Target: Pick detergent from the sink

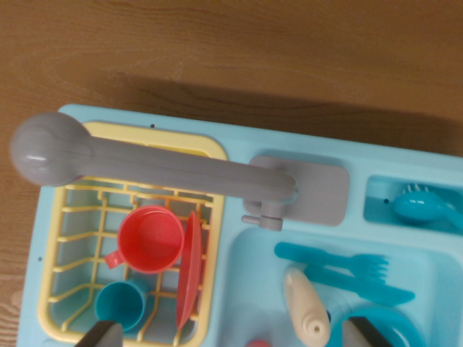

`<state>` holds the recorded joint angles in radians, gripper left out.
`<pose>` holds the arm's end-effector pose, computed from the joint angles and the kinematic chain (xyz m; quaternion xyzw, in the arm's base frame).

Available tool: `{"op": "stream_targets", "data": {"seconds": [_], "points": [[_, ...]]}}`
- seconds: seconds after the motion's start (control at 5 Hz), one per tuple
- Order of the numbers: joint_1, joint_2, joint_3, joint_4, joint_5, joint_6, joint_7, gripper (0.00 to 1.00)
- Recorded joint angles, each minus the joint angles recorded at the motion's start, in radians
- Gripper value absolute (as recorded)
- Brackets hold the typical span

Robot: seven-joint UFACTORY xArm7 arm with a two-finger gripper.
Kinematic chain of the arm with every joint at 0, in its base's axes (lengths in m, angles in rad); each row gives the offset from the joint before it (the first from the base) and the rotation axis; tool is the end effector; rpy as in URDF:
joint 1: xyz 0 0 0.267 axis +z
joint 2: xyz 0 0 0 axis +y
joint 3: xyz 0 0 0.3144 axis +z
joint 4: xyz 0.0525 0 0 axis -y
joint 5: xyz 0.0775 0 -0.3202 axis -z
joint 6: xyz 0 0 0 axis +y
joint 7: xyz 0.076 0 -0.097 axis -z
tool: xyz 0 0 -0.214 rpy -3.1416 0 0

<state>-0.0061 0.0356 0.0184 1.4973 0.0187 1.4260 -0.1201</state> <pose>0.4773 0.0114 0.3135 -0.9977 -0.0649 -0.0183 0.0086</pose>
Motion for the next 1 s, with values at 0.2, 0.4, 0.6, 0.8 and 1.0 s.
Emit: {"op": "stream_targets", "data": {"seconds": [0.2, 0.4, 0.6, 0.8, 1.0], "points": [[-0.0031, 0.005, -0.004, -0.031, 0.0043, -0.037, -0.022, 0.0], [-0.0031, 0.005, -0.004, -0.031, 0.0043, -0.037, -0.022, 0.0], [-0.0062, 0.011, -0.008, -0.063, 0.0087, -0.075, -0.045, 0.0], [-0.0062, 0.011, -0.008, -0.063, 0.0087, -0.075, -0.045, 0.0], [-0.0099, 0.017, -0.013, -0.101, 0.0139, -0.12, -0.072, 0.0]]}}
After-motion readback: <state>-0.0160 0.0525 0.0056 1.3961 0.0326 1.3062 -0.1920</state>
